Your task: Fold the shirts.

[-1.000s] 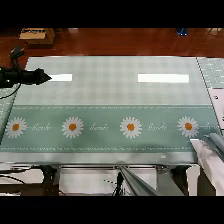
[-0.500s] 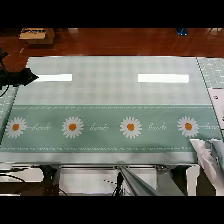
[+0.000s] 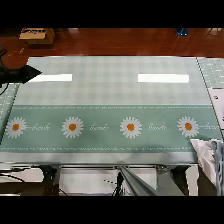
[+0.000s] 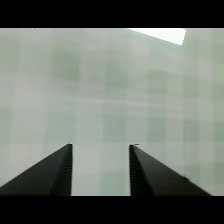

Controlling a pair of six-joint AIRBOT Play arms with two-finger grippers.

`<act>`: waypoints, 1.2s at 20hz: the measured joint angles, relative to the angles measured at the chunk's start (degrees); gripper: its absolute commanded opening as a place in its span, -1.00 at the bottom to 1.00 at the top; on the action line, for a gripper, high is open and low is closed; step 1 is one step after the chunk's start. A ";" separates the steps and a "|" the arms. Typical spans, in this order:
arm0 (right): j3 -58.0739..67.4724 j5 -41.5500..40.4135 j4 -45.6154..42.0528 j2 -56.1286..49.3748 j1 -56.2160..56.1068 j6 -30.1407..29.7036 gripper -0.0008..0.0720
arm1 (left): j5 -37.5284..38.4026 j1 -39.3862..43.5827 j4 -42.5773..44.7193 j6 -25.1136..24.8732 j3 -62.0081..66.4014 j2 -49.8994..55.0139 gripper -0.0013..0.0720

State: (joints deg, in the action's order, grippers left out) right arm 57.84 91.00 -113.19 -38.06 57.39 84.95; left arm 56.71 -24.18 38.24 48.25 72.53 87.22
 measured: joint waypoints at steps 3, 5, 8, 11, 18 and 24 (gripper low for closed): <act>3.43 -6.40 15.02 -2.89 -12.57 1.09 0.52 | 4.74 6.16 4.09 -1.09 2.89 -0.74 0.16; 4.46 -10.82 21.38 -6.12 -23.04 3.13 0.70 | 6.88 11.93 9.94 2.45 4.81 -1.40 0.18; 5.20 -16.50 26.34 -12.63 -39.45 4.26 0.70 | 8.68 21.27 17.70 9.88 6.73 -1.99 0.53; 5.49 -20.09 27.43 -18.49 -51.84 4.22 0.70 | 11.37 29.92 25.42 16.17 7.45 -2.56 0.53; 6.05 -21.77 29.94 -24.17 -61.05 6.14 0.73 | 9.73 44.92 48.19 32.33 7.87 -6.54 1.00; 6.43 -22.62 32.63 -24.76 -61.96 3.67 0.69 | 9.05 47.45 52.33 36.96 7.87 -6.99 1.00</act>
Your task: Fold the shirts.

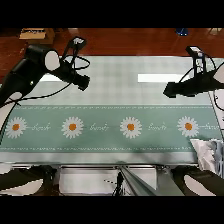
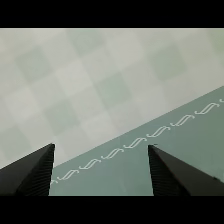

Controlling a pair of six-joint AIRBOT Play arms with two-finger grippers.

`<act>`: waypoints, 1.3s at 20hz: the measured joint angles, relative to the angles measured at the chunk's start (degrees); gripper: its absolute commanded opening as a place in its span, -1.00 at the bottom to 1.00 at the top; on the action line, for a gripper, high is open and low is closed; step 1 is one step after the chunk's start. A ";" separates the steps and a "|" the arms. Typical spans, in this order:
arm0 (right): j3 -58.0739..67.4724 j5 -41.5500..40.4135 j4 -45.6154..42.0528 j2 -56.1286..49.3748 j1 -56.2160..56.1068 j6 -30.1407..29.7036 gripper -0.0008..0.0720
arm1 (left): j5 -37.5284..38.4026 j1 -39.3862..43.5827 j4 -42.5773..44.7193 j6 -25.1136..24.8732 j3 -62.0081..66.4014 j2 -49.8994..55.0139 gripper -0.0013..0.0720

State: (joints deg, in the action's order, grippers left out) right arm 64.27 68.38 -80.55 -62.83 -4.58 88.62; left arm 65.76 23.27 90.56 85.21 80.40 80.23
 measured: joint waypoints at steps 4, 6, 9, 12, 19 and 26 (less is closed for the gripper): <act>0.00 -0.20 0.31 -0.09 -0.11 -0.37 0.69 | -0.09 0.24 0.61 0.72 0.00 -0.04 1.00; 0.00 -0.22 0.44 -0.09 -0.15 -0.50 0.69 | -0.13 0.28 0.79 0.81 0.00 -0.04 1.00; 0.00 -0.26 0.48 -0.09 -0.15 -0.52 0.69 | -0.20 0.31 0.87 0.96 0.00 -0.04 1.00; 0.00 -0.31 0.50 -0.09 -0.15 -0.55 0.69 | -0.20 0.31 0.90 0.98 0.00 -0.04 1.00; 0.00 -0.33 0.52 -0.09 -0.15 -0.59 0.69 | -0.20 0.31 0.92 1.03 0.00 -0.04 1.00; 0.00 -0.33 0.55 -0.09 -0.15 -0.59 0.69 | -0.20 0.31 0.94 1.05 0.00 -0.04 1.00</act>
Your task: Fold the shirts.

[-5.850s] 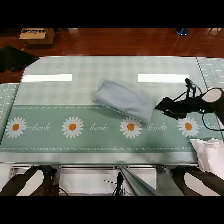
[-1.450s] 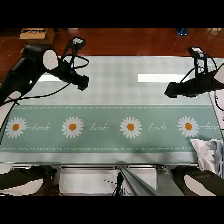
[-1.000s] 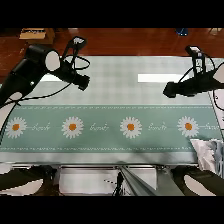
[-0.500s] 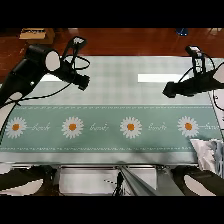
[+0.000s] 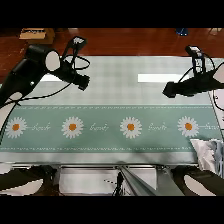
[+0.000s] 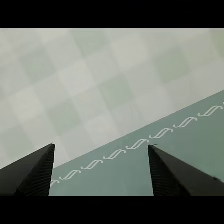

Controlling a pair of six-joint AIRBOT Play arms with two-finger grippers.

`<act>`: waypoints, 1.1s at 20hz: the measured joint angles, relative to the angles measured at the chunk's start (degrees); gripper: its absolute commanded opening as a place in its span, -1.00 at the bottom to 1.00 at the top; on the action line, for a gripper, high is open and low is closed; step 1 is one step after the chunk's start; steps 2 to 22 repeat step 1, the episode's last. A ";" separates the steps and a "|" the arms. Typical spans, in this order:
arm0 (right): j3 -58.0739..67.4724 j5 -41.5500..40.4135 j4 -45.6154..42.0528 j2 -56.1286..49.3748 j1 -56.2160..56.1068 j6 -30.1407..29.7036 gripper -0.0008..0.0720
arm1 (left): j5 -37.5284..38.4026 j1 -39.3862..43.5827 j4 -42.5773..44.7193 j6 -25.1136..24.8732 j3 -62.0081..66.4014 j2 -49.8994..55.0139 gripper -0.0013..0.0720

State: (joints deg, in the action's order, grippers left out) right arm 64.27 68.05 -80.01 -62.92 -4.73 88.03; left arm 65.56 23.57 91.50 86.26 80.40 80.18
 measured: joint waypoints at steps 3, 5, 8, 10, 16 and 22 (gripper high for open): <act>0.02 0.00 -0.02 0.00 0.00 0.00 0.69 | 0.00 0.00 0.00 0.00 0.00 0.00 1.00; 0.02 0.00 -0.02 0.00 0.00 0.00 0.69 | 0.00 0.00 0.00 0.00 0.00 0.00 1.00; 0.02 0.00 -0.02 0.00 0.00 0.00 0.69 | 0.00 0.00 0.00 0.00 0.00 0.00 1.00; 0.02 0.00 -0.02 0.00 0.00 0.00 0.69 | 0.00 0.00 0.00 0.00 0.00 0.00 1.00; 0.02 0.00 -0.02 0.00 0.00 0.00 0.69 | 0.00 0.00 0.00 0.00 0.00 0.00 1.00; 0.02 0.00 -0.02 0.00 0.00 0.00 0.69 | 0.00 0.00 0.00 0.00 0.00 0.00 1.00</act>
